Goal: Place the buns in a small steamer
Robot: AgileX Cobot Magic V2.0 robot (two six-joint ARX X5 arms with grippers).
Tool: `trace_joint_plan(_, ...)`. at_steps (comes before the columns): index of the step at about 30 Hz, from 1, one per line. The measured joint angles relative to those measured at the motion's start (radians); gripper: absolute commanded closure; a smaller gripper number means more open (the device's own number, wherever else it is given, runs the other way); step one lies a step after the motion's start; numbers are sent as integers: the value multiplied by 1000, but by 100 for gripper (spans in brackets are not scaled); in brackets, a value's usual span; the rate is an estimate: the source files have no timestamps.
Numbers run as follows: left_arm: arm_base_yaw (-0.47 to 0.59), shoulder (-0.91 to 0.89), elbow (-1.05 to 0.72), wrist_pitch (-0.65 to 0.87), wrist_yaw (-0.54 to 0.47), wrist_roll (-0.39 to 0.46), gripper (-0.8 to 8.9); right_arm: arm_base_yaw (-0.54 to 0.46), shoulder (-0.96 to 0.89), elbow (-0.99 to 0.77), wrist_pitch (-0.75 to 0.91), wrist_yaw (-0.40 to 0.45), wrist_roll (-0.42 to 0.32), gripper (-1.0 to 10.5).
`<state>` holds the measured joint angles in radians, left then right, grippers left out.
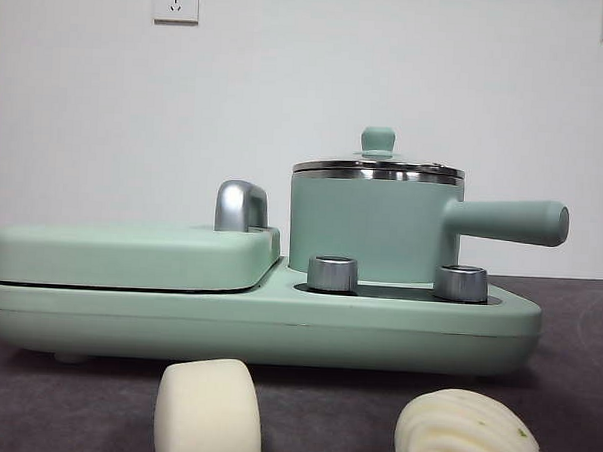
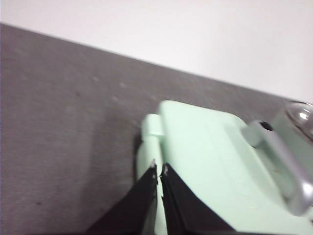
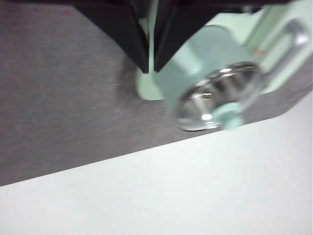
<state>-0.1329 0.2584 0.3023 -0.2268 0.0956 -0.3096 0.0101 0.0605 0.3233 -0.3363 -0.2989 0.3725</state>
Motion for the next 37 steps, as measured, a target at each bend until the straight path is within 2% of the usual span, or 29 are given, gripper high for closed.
trace_joint_plan(6, -25, 200, 227, -116, 114, 25, 797, 0, 126, 243, -164, -116, -15, 932)
trace_joint_plan(13, -38, 396, 493, -237, 316, 102, 797, 0, 327, 504, -356, -288, -169, 932)
trace_joint_plan(19, -67, 505, 644, -373, 468, 192, 797, 0, 446, 617, -453, -421, -291, 932)
trace_joint_plan(24, -97, 526, 688, -424, 485, 263, 792, 0, 464, 619, -460, -434, -321, 932)
trace_joint_plan(28, -98, 526, 688, -428, 486, 274, 766, 0, 463, 619, -459, -434, -324, 930)
trace_joint_plan(30, -98, 526, 688, -429, 486, 275, 681, 0, 464, 619, -460, -434, -324, 864)
trace_joint_plan(34, -98, 527, 688, -429, 486, 277, 373, 0, 464, 619, -460, -434, -324, 521)
trace_joint_plan(36, -98, 527, 688, -429, 486, 278, 295, 0, 464, 619, -460, -432, -324, 427)
trace_joint_plan(37, -98, 527, 688, -429, 486, 279, 286, 0, 464, 619, -460, -431, -324, 419)
